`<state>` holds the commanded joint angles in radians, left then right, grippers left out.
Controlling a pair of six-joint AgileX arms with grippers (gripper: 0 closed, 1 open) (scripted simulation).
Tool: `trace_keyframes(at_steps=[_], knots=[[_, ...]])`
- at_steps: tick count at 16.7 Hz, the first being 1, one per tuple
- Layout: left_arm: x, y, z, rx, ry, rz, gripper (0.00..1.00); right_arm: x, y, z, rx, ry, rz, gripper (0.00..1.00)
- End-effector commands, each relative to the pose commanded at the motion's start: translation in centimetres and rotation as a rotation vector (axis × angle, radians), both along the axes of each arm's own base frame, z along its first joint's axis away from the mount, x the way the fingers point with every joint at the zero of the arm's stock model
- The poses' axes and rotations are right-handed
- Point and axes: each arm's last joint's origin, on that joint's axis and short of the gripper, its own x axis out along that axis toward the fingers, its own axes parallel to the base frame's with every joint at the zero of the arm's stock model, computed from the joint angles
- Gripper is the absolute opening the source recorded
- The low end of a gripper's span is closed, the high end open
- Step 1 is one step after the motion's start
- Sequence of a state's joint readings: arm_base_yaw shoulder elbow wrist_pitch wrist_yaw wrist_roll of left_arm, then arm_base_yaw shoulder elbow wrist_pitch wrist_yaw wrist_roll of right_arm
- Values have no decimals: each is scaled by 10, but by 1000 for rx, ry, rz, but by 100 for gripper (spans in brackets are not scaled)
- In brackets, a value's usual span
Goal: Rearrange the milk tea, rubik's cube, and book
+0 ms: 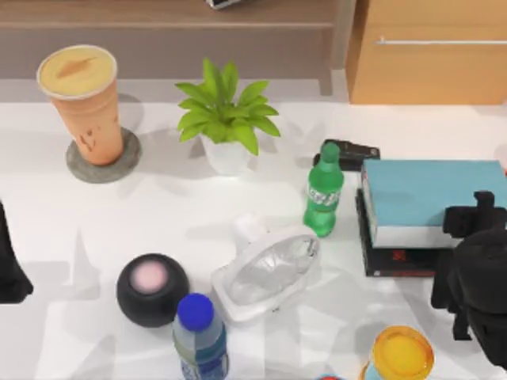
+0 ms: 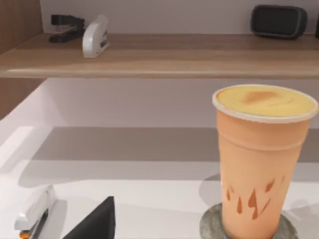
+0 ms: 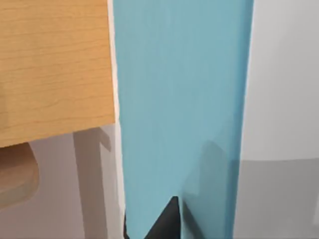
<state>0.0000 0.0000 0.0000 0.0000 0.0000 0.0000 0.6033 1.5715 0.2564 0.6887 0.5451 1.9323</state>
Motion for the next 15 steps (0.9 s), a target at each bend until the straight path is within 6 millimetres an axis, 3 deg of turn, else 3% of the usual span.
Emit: trace_keyframes(at_steps=[9, 15], knots=[[0, 0, 0, 0, 0, 0, 100, 0, 0, 0, 0, 0, 0, 98], [0, 0, 0, 0, 0, 0, 100, 0, 0, 0, 0, 0, 0, 100]])
